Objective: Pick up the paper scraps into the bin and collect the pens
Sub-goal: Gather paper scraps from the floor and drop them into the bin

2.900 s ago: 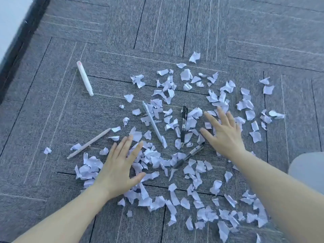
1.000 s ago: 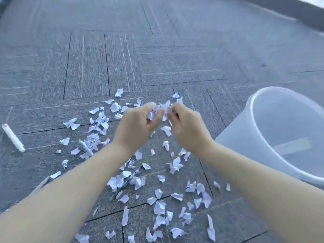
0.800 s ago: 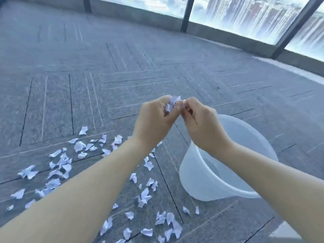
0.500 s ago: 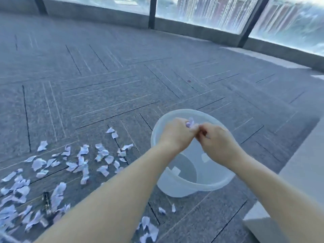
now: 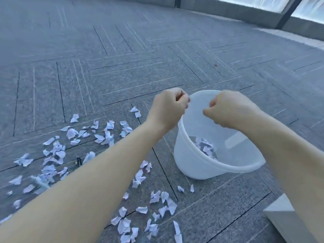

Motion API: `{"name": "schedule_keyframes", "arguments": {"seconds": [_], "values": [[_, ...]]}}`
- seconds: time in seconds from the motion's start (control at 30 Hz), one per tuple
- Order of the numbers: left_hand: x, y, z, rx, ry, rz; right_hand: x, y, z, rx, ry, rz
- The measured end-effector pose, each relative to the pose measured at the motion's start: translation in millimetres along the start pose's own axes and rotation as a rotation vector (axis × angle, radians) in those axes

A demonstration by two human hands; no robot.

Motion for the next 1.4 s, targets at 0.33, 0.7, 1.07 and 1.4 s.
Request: {"name": "schedule_keyframes", "arguments": {"seconds": [0.33, 0.7, 1.07, 1.4], "values": [[69.7, -127.7, -93.1, -0.221, -0.161, 0.077, -11.3, 47.2, -38.2, 0.148, -0.015, -0.564], [119.4, -226.9, -201.3, -0.597, -0.436, 0.131, 20.6, 71.7, -251.4, 0.009, -0.557, 0.006], [140.2, -207.0, -278.8, -0.733, -0.501, -0.024, -33.4, 243.3, -312.2, 0.133, -0.57, -0.049], [110.1, -224.1, -292.5, -1.16, -0.457, 0.065, -65.7, 258.5, -342.1, -0.112, -0.722, 0.022]]}}
Point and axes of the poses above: each hand's wrist, its own x-axis away from the middle knuckle, its own y-axis out of the palm, z = x × y, the point moved 5 cm from there along -x, towards the middle knuckle, and after that the axes turned 15 degrees about x, right-handed, at the moved point
